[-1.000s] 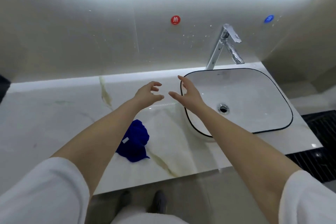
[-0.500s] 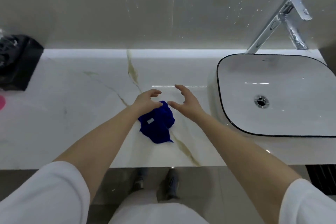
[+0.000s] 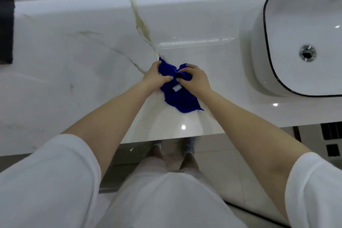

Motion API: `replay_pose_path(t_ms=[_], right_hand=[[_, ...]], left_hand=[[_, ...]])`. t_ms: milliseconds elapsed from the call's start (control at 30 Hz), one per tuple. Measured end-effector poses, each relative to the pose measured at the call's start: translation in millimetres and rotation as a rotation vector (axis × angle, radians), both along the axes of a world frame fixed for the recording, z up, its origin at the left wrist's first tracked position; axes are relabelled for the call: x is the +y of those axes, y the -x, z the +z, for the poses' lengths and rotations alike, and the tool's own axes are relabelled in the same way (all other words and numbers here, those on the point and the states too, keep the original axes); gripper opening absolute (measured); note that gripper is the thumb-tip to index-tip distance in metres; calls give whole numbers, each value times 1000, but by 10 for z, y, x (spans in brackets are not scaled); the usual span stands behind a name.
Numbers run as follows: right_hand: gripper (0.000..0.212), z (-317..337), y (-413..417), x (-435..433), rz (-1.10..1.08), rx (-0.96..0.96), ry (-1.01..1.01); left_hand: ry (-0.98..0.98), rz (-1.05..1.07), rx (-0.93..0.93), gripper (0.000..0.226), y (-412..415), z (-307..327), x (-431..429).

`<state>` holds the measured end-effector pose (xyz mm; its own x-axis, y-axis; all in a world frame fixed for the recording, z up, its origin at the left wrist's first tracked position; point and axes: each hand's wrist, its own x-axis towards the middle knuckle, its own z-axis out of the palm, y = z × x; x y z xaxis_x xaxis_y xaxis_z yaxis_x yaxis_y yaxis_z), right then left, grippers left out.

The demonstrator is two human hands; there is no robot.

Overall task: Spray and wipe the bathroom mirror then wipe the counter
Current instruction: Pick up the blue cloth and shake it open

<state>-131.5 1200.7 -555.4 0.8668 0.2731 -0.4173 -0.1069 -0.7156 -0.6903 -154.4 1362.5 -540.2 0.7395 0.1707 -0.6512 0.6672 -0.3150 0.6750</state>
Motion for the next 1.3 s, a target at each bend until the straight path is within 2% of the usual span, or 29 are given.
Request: replay_pose_path(t_ms=[67,167,333,433,767,833,967,1133,1300], right_hand=[[25,26,28,10,-72,-7,-56],[20,147,13,-29,-184,-4,-154],[17,485,-121,-162,-195,-63,-170],[14,750,-195,-199,-162,-134,-170],[14,1821,-532,-174,-218,-404,-356],[16,2058,-618,-170,-222,-471,-374],[21,2440,-770,-208,-254,-545,-414],[22,2693,-863,-240,-217,-612,-386],[27,2936,-957,-215,-267,-662,-389]], left_hand=[[67,-6,15,78,-29,-4,9],[122,-68,53,70,-56,55,64],[106,-207,-13,21,-154,329,77],[54,-231,-110,9,-264,583,53],[-13,-188,-433,9,-558,1663,-25],[32,-171,-465,11,-597,1912,-15],[161,-107,-546,28,-639,2362,13],[34,-70,-679,27,-678,2691,72],[-14,69,-779,30,-696,2833,140]])
